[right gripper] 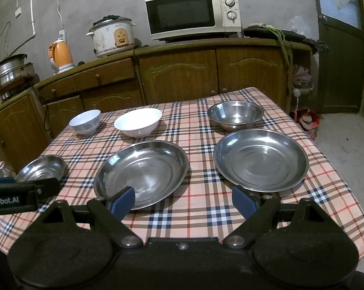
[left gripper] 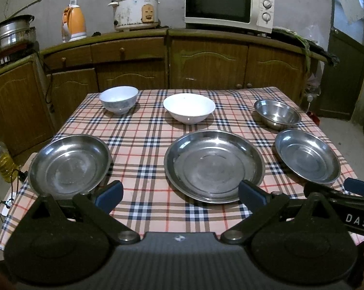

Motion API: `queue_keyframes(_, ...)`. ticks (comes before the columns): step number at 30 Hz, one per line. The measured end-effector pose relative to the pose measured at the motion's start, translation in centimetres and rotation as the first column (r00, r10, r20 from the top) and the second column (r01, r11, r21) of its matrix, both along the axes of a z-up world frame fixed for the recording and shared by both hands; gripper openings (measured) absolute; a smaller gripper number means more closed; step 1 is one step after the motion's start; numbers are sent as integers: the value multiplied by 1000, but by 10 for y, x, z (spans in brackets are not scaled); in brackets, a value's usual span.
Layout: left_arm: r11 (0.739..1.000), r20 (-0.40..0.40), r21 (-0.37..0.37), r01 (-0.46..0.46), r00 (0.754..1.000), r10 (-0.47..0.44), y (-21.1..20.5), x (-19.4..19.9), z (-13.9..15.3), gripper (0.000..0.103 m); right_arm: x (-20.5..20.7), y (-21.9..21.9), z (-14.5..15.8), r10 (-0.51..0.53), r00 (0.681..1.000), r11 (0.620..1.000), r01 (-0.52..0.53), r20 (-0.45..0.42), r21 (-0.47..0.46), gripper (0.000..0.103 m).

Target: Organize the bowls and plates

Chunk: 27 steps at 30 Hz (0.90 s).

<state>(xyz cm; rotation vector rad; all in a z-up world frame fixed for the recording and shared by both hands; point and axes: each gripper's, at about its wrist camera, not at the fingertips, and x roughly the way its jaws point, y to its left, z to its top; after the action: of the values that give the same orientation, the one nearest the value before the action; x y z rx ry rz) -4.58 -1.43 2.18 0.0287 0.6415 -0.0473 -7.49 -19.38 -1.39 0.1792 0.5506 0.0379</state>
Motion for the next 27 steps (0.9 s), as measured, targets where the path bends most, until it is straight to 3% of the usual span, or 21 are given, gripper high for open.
queue_keyframes(27, 1000, -40, -12, -26, 999, 25, 13, 18, -14, 103, 18, 4, -15, -4, 999, 1000, 4, -45, -8, 103)
